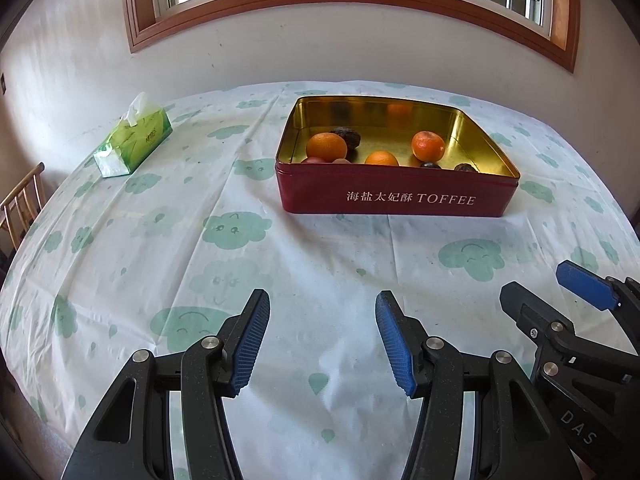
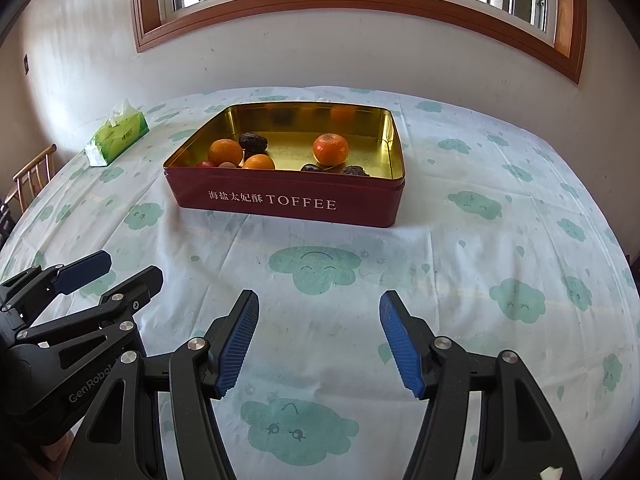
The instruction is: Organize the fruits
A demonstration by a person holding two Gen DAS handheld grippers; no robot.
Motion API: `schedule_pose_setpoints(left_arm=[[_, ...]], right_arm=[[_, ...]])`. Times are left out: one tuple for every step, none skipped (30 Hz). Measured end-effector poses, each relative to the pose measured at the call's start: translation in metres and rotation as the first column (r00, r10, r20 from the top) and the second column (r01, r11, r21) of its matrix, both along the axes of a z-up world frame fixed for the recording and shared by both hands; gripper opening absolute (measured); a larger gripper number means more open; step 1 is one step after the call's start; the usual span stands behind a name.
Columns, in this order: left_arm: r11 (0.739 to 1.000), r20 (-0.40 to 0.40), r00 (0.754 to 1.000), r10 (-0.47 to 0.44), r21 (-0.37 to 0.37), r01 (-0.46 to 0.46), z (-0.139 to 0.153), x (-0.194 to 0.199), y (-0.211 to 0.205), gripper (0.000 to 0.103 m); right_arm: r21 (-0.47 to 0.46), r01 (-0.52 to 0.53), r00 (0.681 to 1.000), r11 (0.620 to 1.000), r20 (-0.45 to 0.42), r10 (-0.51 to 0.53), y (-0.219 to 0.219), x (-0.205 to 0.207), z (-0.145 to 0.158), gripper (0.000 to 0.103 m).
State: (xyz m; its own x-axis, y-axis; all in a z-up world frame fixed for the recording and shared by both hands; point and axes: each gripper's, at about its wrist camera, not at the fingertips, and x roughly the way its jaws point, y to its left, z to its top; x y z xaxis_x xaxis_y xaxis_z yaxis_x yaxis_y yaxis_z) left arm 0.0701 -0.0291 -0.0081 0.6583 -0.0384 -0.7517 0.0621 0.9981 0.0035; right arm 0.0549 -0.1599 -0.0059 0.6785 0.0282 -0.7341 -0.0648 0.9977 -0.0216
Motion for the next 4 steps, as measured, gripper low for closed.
schedule_pose_setpoints(left_arm=[[1.000, 0.002, 1.000, 0.000, 0.001, 0.000, -0.0001, -0.0002, 0.0001, 0.056], [1.000, 0.002, 1.000, 0.000, 0.003, 0.000, 0.0004, 0.0000, -0.0011, 0.056], [1.000, 0.002, 1.000, 0.001, 0.003, -0.001, 0.0005, -0.0002, -0.0011, 0.056], [1.000, 0.002, 1.000, 0.000, 0.001, 0.000, 0.0008, -0.0001, -0.0013, 0.056]], right_arm=[[0.000, 0.000, 1.000, 1.000, 0.000, 0.000, -0.0001, 0.0000, 0.0000, 0.060], [0.000, 0.001, 1.000, 1.000, 0.000, -0.001, -0.0001, -0.0003, -0.0011, 0.060], [0.001, 0.001, 1.000, 1.000, -0.001, -0.001, -0.0002, -0.0002, -0.0010, 0.060], [0.003, 0.001, 1.000, 1.000, -0.003, -0.001, -0.0005, -0.0003, -0.0022, 0.060]])
